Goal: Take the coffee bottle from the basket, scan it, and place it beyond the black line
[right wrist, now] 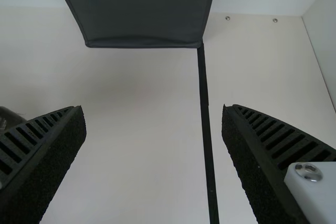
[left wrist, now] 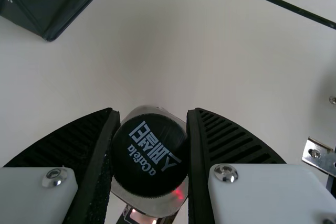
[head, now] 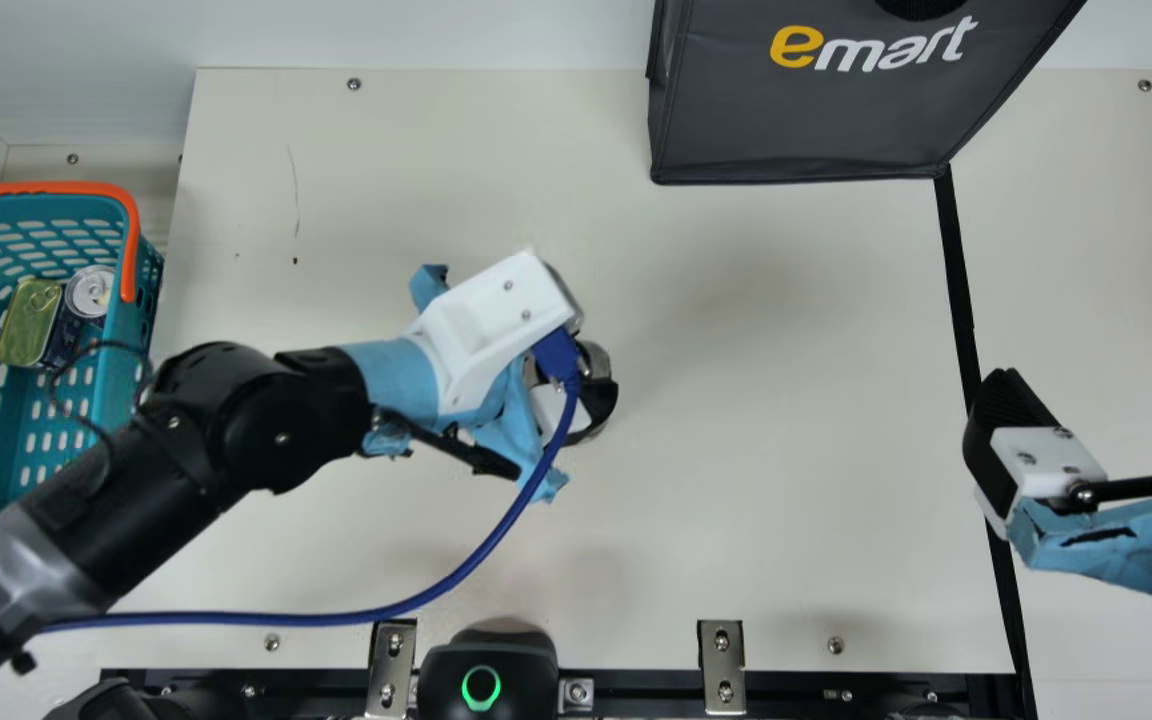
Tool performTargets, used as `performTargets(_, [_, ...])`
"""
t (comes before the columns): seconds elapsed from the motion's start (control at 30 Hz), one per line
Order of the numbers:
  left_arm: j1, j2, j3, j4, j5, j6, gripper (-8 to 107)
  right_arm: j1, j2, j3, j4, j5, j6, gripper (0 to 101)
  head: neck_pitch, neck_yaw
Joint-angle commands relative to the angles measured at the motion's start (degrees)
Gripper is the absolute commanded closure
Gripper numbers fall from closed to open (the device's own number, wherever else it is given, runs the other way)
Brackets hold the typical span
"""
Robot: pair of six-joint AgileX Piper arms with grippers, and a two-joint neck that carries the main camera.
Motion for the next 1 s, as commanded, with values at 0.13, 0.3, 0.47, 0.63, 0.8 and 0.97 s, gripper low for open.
performTargets(0.13, [-0.3, 3.9, -4.7, -0.1, 0.1, -0.1, 89, 0.0, 0.0, 0.0, 0.0, -0.1, 0.0, 10, -1.5, 0.1])
performTargets(0.3, [-0.5, 6.6, -8.2, 0.1, 0.2, -0.5, 89, 0.0, 0.0, 0.0, 0.0, -0.1, 0.0, 10, -1.5, 0.1])
performTargets(0.47, [-0.8, 9.0, -11.0, 0.4, 0.1, -1.0, 89, 0.0, 0.0, 0.0, 0.0, -0.1, 0.0, 10, -1.5, 0.1])
performTargets(0.63, [-1.2, 10.9, -13.1, 0.7, -0.1, -1.7, 89, 0.0, 0.0, 0.0, 0.0, -0.1, 0.0, 10, -1.5, 0.1])
performTargets(0.8, [-1.6, 11.9, -14.1, 1.0, -0.3, -2.3, 89, 0.0, 0.0, 0.0, 0.0, -0.1, 0.0, 10, -1.5, 0.1])
performTargets(0.97, [-1.8, 12.4, -13.9, 1.2, -0.7, -2.7, 89, 0.0, 0.0, 0.0, 0.0, -0.1, 0.0, 10, -1.5, 0.1])
